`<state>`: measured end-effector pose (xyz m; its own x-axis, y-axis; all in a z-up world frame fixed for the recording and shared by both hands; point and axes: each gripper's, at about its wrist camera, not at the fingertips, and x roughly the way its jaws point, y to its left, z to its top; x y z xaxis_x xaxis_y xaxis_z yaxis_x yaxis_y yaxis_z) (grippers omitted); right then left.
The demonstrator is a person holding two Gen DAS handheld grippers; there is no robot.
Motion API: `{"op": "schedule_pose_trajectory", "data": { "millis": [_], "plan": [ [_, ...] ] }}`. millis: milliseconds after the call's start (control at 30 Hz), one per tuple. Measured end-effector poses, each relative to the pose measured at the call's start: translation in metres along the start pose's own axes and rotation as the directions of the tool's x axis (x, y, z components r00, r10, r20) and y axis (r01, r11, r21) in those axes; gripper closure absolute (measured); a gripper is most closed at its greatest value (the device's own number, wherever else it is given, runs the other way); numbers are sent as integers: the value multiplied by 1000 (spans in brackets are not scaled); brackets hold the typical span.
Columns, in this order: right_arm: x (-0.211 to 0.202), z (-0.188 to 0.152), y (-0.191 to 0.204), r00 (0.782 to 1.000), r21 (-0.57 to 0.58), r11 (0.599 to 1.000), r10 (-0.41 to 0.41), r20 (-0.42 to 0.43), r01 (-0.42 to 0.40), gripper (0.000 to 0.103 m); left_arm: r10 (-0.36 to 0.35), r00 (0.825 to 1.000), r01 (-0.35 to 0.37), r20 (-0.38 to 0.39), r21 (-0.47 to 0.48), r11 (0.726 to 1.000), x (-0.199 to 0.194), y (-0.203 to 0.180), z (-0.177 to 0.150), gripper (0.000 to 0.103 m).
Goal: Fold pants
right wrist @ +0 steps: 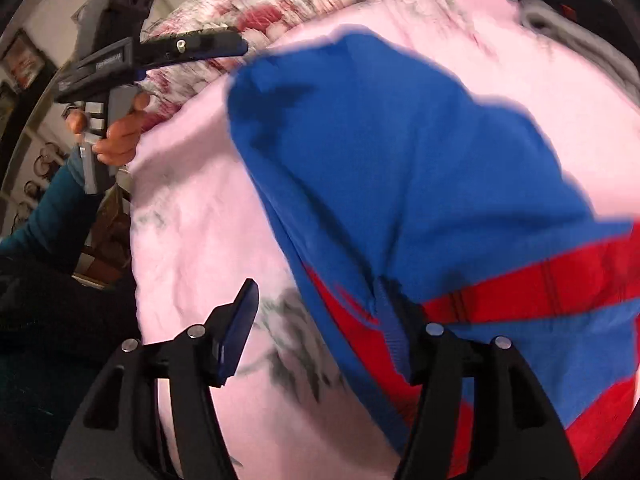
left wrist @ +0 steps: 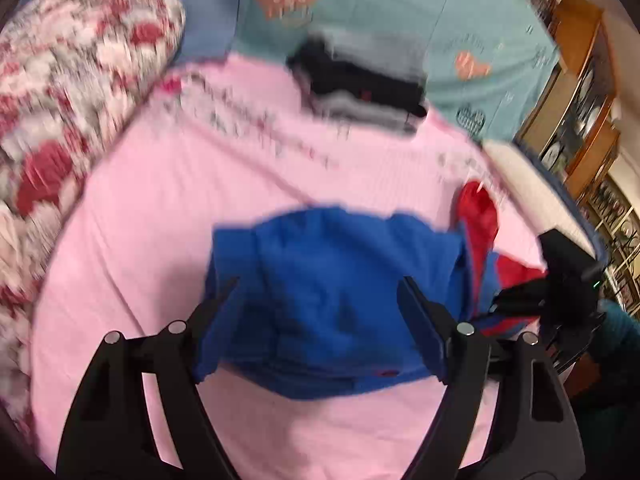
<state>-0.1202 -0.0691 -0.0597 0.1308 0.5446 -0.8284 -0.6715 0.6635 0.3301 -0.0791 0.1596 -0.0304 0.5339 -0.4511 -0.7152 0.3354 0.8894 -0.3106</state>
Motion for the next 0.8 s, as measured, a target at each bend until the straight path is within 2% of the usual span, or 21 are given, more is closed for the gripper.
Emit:
{"op": "schedule_pose_trajectory", "data": {
  "millis": [67, 100, 133, 167, 233, 267, 300, 333, 400, 433, 533, 600, 667, 700, 767, 800],
  "plan": [
    [-37, 5, -17, 996, 30, 998, -58, 68, 56, 43, 55, 996, -53, -70, 22, 998, 17, 5, -17, 25],
    [-61, 8, -30, 986, 42, 993, -113, 121, 109, 43, 112, 991, -108, -79, 53, 993, 19, 9, -27, 25],
    [-80, 14, -47, 975, 63, 986, -163, 152, 155, 43, 119, 987, -115, -105, 50, 992, 20, 14, -33, 24],
    [-105, 17, -72, 958, 117, 970, -231, 173, 213, 43, 96, 985, -96, -140, 8, 995, 20, 24, -37, 24],
    [-144, 19, -122, 919, 287, 914, -347, 185, 287, 43, 72, 990, -79, -121, -52, 996, 7, 36, -38, 24],
    [-162, 19, -158, 911, 409, 865, -381, 161, 289, 43, 81, 992, -87, -102, -56, 995, -1, 36, -35, 25],
    [-170, 17, -178, 901, 484, 824, -408, 146, 295, 43, 88, 994, -92, -70, -49, 995, -11, 32, -30, 25],
    [-177, 16, -206, 887, 583, 753, -447, 114, 305, 43, 78, 996, -79, -34, -36, 996, -20, 26, -23, 25],
    [-176, 12, -243, 888, 707, 651, -454, 70, 276, 43, 48, 999, -48, 22, -7, 999, -30, 11, -12, 24],
    [-168, 10, -263, 902, 767, 590, -431, 36, 252, 43, 23, 999, -23, 42, 15, 1000, -33, 0, -5, 24],
    [-140, 14, -288, 916, 846, 478, -400, -28, 235, 43, -75, 995, 69, 62, 87, 994, -22, -33, 8, 19],
    [-128, 19, -298, 893, 855, 433, -443, -75, 286, 43, -133, 991, 129, 22, 139, 982, 1, -53, 10, 19],
    [-116, 23, -310, 864, 856, 378, -484, -141, 352, 43, -153, 987, 161, -57, 177, 971, 32, -71, 5, 19],
    [-113, 22, -312, 849, 857, 359, -506, -155, 370, 48, -150, 984, 165, -91, 180, 970, 45, -75, 3, 19],
    [-111, 25, -308, 813, 823, 368, -553, -180, 432, 61, -130, 977, 157, -169, 160, 974, 72, -73, -6, 19],
    [-112, 22, -304, 806, 810, 380, -563, -181, 447, 81, -125, 973, 155, -193, 147, 977, 80, -69, -10, 19]
  ]
}}
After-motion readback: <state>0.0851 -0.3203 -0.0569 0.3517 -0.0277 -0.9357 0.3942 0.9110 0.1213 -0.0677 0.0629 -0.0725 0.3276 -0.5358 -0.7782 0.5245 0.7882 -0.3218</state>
